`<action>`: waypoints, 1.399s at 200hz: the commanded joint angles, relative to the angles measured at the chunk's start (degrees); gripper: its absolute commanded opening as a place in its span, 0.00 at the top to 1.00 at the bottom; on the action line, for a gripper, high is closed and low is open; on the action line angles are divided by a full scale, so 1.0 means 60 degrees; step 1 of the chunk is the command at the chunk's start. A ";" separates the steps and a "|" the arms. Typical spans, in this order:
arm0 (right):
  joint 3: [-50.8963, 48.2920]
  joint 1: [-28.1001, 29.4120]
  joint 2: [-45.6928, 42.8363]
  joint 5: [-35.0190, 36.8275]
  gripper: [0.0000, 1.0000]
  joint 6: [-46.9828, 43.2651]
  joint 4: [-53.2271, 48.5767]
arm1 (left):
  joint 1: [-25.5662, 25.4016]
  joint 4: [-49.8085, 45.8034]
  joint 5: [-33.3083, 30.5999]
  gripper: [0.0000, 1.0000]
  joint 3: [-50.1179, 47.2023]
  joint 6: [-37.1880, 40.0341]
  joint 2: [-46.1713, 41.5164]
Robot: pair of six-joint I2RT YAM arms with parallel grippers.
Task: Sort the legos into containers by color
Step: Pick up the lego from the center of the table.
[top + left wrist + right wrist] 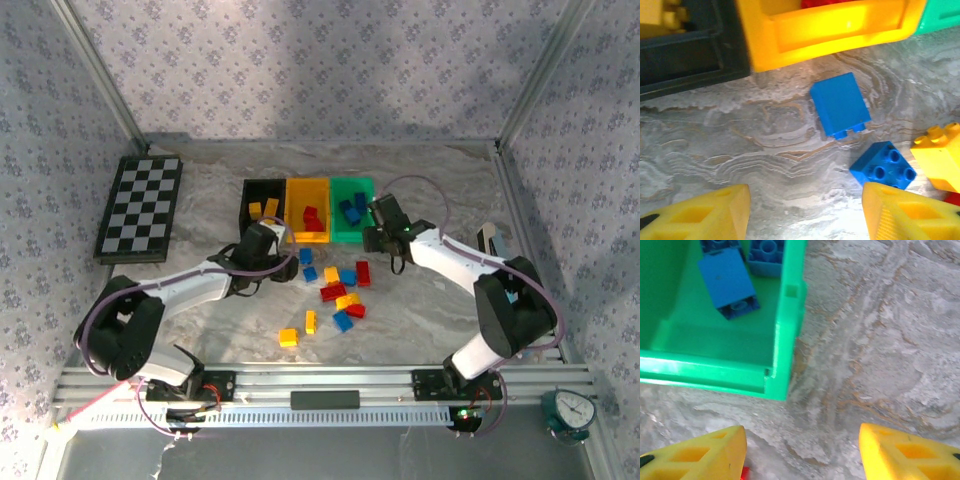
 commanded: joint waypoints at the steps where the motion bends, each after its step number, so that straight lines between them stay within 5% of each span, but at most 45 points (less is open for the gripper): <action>1: -0.0266 -0.0244 -0.0500 -0.0258 0.37 -0.0497 0.0176 | -0.0300 0.0173 0.0088 0.40 0.0485 -0.0046 0.0213; 46: -0.1185 -0.0890 -0.1016 -0.0805 0.37 -0.0745 0.0678 | -0.0827 0.0090 -0.0056 0.40 0.0747 -0.0720 0.0832; 95: -0.1888 -0.1387 -0.1150 -0.1266 0.37 -0.0610 0.1383 | -0.1398 -0.2195 -0.0686 0.40 0.2195 -0.1124 0.1677; 195: -0.2060 -0.1423 -0.1315 -0.1854 0.37 -0.0603 0.1624 | -0.1757 -0.3339 -0.1096 0.40 0.3770 -0.1552 0.3321; 280: -0.2092 -0.1390 -0.1453 -0.1924 0.37 -0.0597 0.1543 | -0.1863 -0.3293 -0.1289 0.58 0.3605 -0.1427 0.2947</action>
